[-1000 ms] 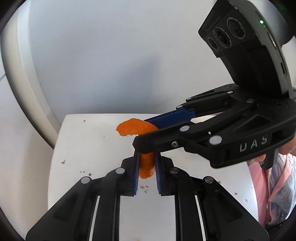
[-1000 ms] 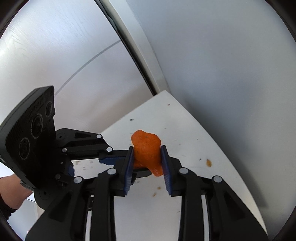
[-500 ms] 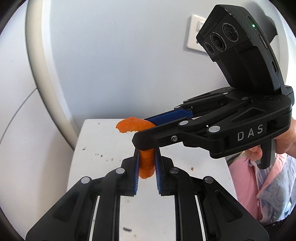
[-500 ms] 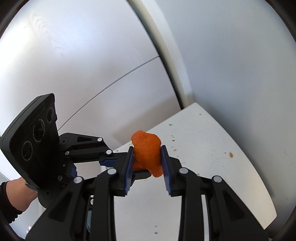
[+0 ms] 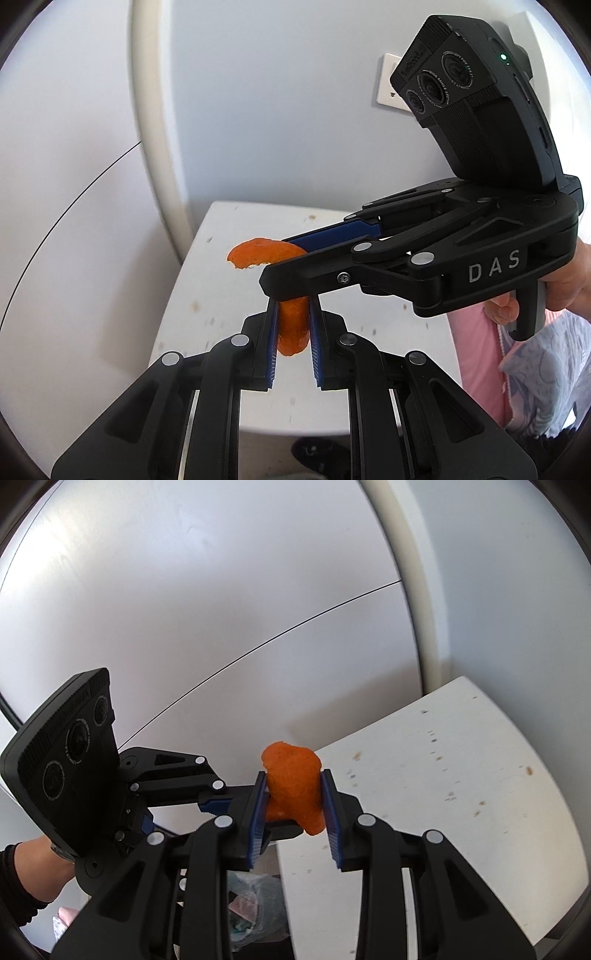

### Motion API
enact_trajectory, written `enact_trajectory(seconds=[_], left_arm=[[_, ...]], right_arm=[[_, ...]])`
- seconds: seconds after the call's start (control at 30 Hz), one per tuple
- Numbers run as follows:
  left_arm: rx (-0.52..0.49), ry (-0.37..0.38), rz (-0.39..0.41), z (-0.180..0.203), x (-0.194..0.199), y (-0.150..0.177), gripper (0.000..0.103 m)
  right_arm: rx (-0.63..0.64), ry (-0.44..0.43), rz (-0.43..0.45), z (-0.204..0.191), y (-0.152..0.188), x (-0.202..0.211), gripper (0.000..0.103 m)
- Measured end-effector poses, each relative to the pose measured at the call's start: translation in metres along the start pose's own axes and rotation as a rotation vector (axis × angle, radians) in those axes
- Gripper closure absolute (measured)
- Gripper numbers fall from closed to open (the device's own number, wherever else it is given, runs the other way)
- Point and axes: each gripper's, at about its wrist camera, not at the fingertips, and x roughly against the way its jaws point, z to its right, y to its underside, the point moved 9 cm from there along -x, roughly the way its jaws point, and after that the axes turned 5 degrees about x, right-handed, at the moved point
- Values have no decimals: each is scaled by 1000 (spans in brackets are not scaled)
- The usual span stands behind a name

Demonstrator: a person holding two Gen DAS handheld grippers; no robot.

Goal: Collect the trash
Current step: 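Carry the orange peel pieces in both grippers over the blue bin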

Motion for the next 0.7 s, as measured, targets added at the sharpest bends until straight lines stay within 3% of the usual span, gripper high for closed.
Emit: enact_trajectory(seconds=[0.7], left_arm=[[266, -223, -28, -64, 140, 195, 90]], right_arm=[[243, -232, -200, -206, 78, -138, 74]])
